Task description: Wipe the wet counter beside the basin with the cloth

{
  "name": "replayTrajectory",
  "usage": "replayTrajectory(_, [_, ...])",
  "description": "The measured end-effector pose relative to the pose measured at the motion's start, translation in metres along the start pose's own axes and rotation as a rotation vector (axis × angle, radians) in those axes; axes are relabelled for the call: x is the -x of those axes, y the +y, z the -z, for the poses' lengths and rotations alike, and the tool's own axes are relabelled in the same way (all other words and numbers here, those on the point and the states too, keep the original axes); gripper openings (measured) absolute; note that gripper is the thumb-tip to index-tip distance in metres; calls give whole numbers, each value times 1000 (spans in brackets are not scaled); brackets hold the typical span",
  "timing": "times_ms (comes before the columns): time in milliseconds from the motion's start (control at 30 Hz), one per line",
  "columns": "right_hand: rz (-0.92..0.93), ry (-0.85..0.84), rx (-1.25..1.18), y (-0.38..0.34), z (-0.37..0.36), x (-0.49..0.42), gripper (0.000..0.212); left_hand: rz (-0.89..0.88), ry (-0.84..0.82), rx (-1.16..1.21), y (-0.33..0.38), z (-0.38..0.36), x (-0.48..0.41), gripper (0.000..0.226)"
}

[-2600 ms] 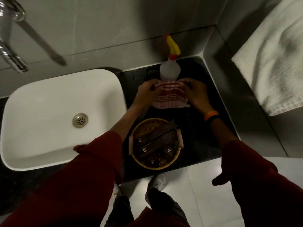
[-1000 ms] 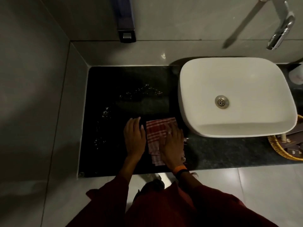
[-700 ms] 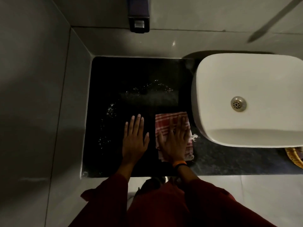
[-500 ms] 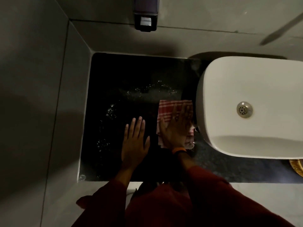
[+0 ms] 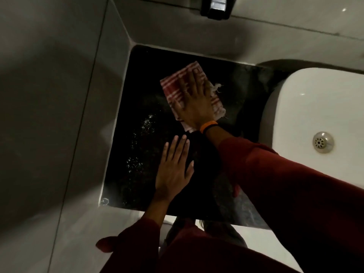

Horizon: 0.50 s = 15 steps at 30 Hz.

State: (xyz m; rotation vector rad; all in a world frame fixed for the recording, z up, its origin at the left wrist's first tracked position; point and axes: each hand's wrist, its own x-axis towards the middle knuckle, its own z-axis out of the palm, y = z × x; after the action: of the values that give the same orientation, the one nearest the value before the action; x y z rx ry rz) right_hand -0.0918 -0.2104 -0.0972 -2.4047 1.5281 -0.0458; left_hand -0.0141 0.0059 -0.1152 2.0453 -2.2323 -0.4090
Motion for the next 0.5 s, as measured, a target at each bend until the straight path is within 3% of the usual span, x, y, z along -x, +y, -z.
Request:
replayTrajectory(167, [63,-42,-44,-3,14,3,77,-12,66,39,-3,-1,-1,71])
replayTrajectory(267, [-76,89,-202,-6,20,54,72,8,129,160,-2,6,0,68])
replayTrajectory(367, [-187,214,-194,-3,4,144,76,-15,207,184,1,27,-20,60])
replayTrajectory(500, [-282,124,-56,10,-25,212,85,-121,232,92,2,59,-100,50])
